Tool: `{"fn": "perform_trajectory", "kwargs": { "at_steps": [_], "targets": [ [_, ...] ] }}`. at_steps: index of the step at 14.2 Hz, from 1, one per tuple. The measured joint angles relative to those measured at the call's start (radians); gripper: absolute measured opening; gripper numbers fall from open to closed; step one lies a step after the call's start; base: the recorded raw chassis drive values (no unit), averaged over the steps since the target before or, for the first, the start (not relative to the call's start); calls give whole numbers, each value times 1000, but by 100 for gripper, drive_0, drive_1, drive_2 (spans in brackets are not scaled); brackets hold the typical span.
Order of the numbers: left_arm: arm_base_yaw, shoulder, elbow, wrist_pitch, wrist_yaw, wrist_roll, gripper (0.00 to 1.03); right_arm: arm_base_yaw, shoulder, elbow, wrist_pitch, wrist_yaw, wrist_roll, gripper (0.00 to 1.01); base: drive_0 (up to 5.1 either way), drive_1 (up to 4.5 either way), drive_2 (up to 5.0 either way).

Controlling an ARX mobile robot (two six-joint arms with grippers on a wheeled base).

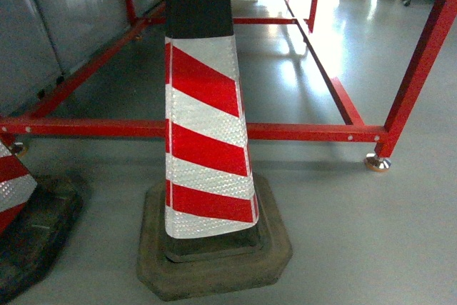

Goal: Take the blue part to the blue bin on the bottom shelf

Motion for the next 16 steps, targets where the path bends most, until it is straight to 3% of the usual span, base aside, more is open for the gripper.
{"fn": "perform_trajectory", "kwargs": {
  "at_steps": [16],
  "targets": [
    [0,0,0,0,0,0,98,0,0,0,1,1,1,98,0,0,0]
  ]
}}
